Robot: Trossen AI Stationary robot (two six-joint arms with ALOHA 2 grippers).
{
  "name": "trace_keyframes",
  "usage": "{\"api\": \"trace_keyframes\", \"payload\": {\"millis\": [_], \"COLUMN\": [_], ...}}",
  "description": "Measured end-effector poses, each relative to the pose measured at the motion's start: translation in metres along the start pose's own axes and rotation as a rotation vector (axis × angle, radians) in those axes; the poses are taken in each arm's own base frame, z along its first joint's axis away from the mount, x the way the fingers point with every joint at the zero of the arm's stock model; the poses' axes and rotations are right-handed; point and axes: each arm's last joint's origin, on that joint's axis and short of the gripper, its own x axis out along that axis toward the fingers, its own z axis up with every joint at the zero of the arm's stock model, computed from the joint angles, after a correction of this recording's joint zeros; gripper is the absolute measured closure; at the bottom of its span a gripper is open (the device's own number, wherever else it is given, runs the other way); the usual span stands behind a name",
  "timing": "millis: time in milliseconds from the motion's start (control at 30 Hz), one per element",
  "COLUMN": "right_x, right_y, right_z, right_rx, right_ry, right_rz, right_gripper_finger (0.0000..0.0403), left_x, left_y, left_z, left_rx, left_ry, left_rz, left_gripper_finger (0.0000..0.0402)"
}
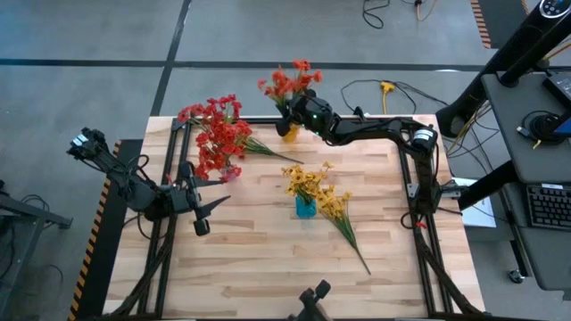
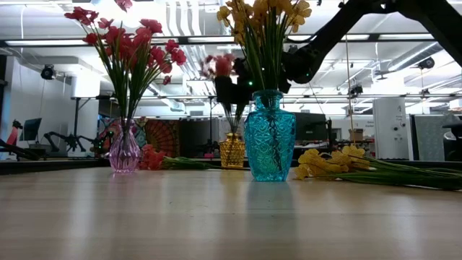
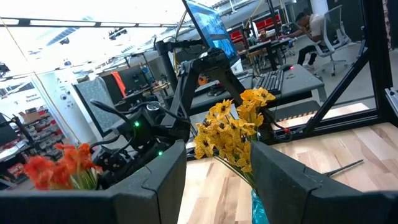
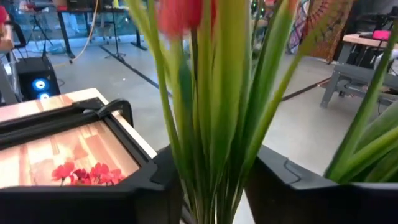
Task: Sort flowers into vase by color
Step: Put the right orange flowers into the yellow vase
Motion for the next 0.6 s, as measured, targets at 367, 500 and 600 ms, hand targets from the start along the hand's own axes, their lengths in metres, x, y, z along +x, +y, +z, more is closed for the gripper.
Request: {"api": "trace_keyframes", "payload": {"millis": [367, 500, 600], "right_x": [-0.014, -0.020, -0.024], "right_y": [-0.003, -0.004, -0.005], "right_z": [0.011, 0.013, 0.017], "right_rx": [-0.008, -0.024, -0.039], "right_ry": [0.138, 0.193, 0.214], "right_rz": [0.007, 0.018, 0.021], "right_gripper_finger": [0.0213, 0.0202, 0.0197], "left_x": [0.000, 0.000, 0.000], "left_y": [0.000, 0.000, 0.000], "left_z": [0.000, 0.000, 0.000], "left_rx": [0.000, 0.000, 0.000], "left_ry": [0.000, 0.000, 0.000], "left_rz": [0.001, 0.001, 0.001], "left_gripper_finger": [0.0240, 0.0240, 0.0240]}}
